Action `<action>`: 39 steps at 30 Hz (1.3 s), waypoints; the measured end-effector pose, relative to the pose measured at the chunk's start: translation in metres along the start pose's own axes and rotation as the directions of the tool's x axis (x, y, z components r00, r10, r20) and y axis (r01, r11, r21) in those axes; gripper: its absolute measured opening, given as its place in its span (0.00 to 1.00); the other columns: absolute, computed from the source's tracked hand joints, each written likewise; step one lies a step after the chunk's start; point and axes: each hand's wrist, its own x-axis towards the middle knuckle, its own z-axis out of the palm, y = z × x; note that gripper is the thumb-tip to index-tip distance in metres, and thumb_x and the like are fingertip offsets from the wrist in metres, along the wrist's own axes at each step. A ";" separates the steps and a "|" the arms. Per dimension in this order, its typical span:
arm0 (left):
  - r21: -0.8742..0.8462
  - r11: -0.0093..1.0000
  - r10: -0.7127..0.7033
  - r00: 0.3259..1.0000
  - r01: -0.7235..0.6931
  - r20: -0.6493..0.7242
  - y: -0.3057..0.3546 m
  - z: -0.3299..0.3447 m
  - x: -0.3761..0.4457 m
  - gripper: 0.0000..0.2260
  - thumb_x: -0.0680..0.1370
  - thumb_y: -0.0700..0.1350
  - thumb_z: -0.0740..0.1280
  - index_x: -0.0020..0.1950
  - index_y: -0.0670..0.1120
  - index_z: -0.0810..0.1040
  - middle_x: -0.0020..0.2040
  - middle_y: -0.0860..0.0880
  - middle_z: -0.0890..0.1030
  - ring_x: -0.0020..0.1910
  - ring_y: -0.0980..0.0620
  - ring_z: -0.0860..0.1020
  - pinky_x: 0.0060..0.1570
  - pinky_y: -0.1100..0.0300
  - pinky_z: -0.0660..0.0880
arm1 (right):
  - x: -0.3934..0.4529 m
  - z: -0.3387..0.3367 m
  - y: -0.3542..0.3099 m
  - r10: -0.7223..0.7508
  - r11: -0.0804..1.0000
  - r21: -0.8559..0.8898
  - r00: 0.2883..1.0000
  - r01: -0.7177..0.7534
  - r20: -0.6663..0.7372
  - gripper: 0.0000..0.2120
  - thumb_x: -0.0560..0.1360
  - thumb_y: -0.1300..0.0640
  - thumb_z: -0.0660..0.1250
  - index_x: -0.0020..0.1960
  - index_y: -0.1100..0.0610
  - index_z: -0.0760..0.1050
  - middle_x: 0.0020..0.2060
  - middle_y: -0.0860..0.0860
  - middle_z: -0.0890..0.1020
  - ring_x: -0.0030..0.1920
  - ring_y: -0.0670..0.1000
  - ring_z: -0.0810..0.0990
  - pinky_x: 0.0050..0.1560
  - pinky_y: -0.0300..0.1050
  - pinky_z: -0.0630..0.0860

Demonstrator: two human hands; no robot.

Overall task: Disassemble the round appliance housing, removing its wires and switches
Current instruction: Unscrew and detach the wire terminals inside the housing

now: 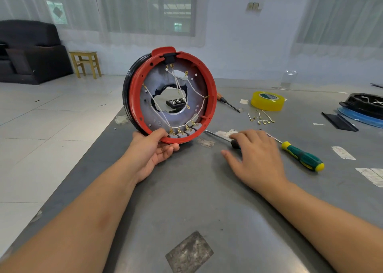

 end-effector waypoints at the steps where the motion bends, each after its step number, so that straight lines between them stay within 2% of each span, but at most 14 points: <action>1: 0.002 1.000 0.004 1.000 -0.004 0.004 0.000 0.000 0.000 0.20 0.81 0.36 0.67 0.72 0.34 0.68 0.45 0.32 0.85 0.39 0.42 0.87 0.30 0.61 0.80 | 0.002 0.003 -0.014 -0.028 0.999 0.021 0.999 0.028 -0.025 0.20 0.77 0.38 0.64 0.60 0.50 0.79 0.54 0.49 0.80 0.55 0.56 0.76 0.53 0.52 0.71; 6: -0.014 0.999 0.031 0.999 -0.031 0.021 -0.001 0.001 0.000 0.22 0.80 0.36 0.67 0.72 0.31 0.67 0.46 0.31 0.85 0.36 0.44 0.86 0.29 0.62 0.80 | 0.028 0.023 -0.082 -0.027 0.969 0.238 0.991 0.057 -0.128 0.12 0.79 0.45 0.65 0.56 0.51 0.80 0.52 0.49 0.81 0.53 0.54 0.77 0.52 0.52 0.72; 11: -0.051 0.998 0.038 0.999 -0.037 0.030 -0.003 -0.002 0.002 0.23 0.80 0.35 0.67 0.74 0.32 0.67 0.44 0.35 0.84 0.34 0.45 0.86 0.29 0.61 0.80 | 0.054 0.040 -0.117 0.076 0.884 0.466 0.977 0.025 -0.197 0.06 0.79 0.54 0.68 0.53 0.54 0.81 0.50 0.50 0.82 0.51 0.55 0.77 0.53 0.52 0.71; 15: -0.054 0.997 0.051 0.998 -0.049 0.025 -0.006 -0.002 0.006 0.26 0.79 0.36 0.69 0.76 0.35 0.66 0.42 0.40 0.82 0.31 0.49 0.83 0.30 0.60 0.79 | 0.066 0.046 -0.133 0.136 0.875 0.483 0.970 -0.023 -0.200 0.06 0.78 0.50 0.68 0.49 0.50 0.82 0.47 0.46 0.83 0.51 0.52 0.77 0.55 0.51 0.68; 18: -0.048 0.998 0.052 0.998 -0.051 0.024 -0.007 -0.003 0.008 0.26 0.79 0.37 0.71 0.75 0.35 0.67 0.44 0.40 0.84 0.31 0.50 0.82 0.30 0.60 0.79 | 0.067 0.050 -0.133 0.141 0.845 0.533 0.979 -0.041 -0.147 0.05 0.76 0.48 0.69 0.48 0.48 0.81 0.45 0.43 0.82 0.50 0.49 0.76 0.56 0.49 0.67; 26: -0.058 0.997 0.054 0.998 -0.053 0.013 -0.007 -0.002 0.009 0.27 0.78 0.36 0.71 0.75 0.36 0.67 0.44 0.39 0.84 0.31 0.48 0.83 0.29 0.60 0.78 | 0.069 0.052 -0.131 0.135 0.825 0.563 0.983 -0.040 -0.127 0.03 0.76 0.49 0.71 0.45 0.48 0.80 0.41 0.43 0.82 0.48 0.49 0.76 0.54 0.50 0.68; 31: -0.043 0.998 0.048 0.999 -0.047 0.017 -0.007 -0.002 0.008 0.23 0.79 0.36 0.69 0.73 0.35 0.69 0.38 0.42 0.85 0.32 0.47 0.85 0.28 0.61 0.79 | 0.069 0.051 -0.129 0.148 0.791 0.612 0.972 -0.008 -0.180 0.03 0.78 0.53 0.70 0.46 0.51 0.80 0.43 0.45 0.82 0.46 0.51 0.77 0.52 0.54 0.71; 35: -0.045 0.998 0.048 0.999 -0.048 0.005 -0.006 -0.002 0.007 0.24 0.78 0.35 0.69 0.73 0.35 0.68 0.42 0.38 0.86 0.38 0.43 0.87 0.29 0.61 0.79 | 0.067 0.046 -0.125 0.099 0.748 0.662 0.981 0.037 -0.167 0.02 0.78 0.56 0.70 0.47 0.54 0.80 0.44 0.47 0.81 0.47 0.50 0.77 0.52 0.54 0.74; 39: -0.056 0.997 0.051 0.998 -0.053 -0.028 -0.005 -0.002 0.009 0.25 0.79 0.35 0.69 0.74 0.33 0.66 0.51 0.28 0.84 0.38 0.42 0.86 0.30 0.60 0.80 | 0.055 0.036 -0.114 0.085 0.713 0.700 0.985 0.046 -0.152 0.01 0.79 0.57 0.70 0.49 0.54 0.79 0.43 0.45 0.79 0.45 0.46 0.76 0.48 0.46 0.75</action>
